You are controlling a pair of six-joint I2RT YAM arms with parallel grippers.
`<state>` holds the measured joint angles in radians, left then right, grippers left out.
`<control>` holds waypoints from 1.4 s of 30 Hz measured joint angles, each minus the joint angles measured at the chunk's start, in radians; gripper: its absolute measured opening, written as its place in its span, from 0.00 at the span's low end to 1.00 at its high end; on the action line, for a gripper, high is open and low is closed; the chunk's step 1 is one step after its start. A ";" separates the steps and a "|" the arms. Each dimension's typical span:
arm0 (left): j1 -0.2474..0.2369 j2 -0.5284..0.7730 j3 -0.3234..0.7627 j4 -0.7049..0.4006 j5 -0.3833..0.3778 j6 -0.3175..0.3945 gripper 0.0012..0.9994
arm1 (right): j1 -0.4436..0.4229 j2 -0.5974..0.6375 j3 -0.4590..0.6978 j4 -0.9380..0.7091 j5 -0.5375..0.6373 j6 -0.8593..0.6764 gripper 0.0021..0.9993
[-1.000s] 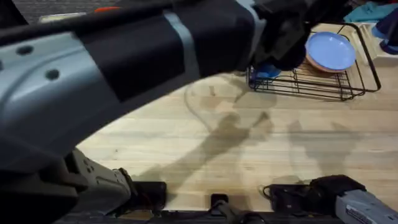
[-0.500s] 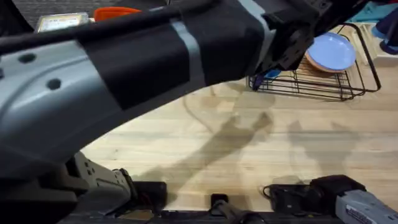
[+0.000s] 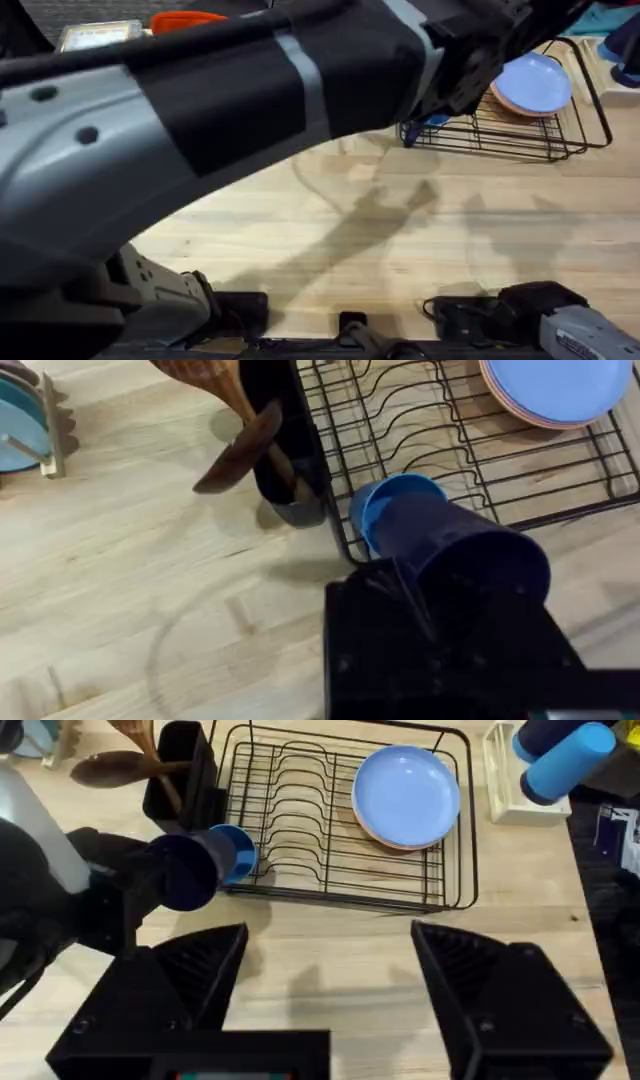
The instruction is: Pick up the cup on the table and put them onto the rack.
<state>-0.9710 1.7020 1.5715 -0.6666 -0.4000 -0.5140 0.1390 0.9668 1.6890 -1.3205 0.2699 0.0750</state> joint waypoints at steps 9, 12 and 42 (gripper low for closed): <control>0.000 0.018 0.000 -0.002 0.000 -0.018 0.04 | 0.000 0.000 0.000 0.000 0.000 0.000 0.99; 0.000 0.019 0.000 -0.003 0.000 -0.018 0.04 | 0.000 0.000 0.000 -0.001 0.000 0.000 0.99; 0.000 0.056 0.000 0.005 0.014 -0.018 0.04 | 0.000 0.000 0.000 -0.005 0.000 0.000 0.99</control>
<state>-0.9710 1.7580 1.5715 -0.6621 -0.3859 -0.5320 0.1388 0.9668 1.6890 -1.3251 0.2703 0.0750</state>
